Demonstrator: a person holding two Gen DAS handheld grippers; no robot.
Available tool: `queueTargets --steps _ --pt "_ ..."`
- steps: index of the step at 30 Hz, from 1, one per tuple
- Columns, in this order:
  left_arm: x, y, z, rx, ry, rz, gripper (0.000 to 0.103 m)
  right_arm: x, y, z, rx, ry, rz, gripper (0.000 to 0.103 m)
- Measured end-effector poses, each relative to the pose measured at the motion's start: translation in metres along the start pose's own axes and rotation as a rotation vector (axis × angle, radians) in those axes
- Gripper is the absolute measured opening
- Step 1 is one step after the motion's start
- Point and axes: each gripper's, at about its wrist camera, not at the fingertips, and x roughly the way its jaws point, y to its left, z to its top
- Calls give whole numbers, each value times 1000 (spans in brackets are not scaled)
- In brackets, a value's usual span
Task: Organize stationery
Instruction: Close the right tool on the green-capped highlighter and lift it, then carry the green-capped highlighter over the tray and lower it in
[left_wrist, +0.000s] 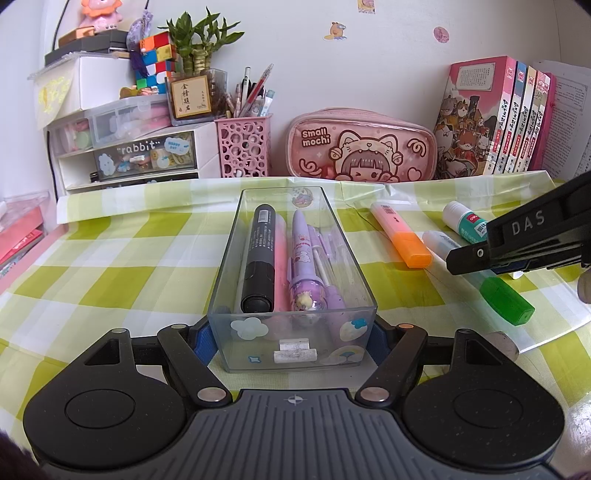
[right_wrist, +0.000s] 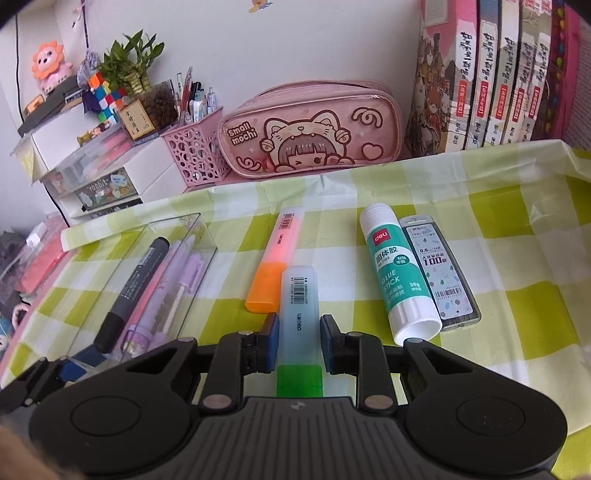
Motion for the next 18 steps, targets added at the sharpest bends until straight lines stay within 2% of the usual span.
queueTargets --steps 9,18 --pt "0 0 0 0 0 0 74 -11 8 17 110 0 195 27" --pt "0 0 0 0 0 0 74 4 37 28 108 35 275 27"
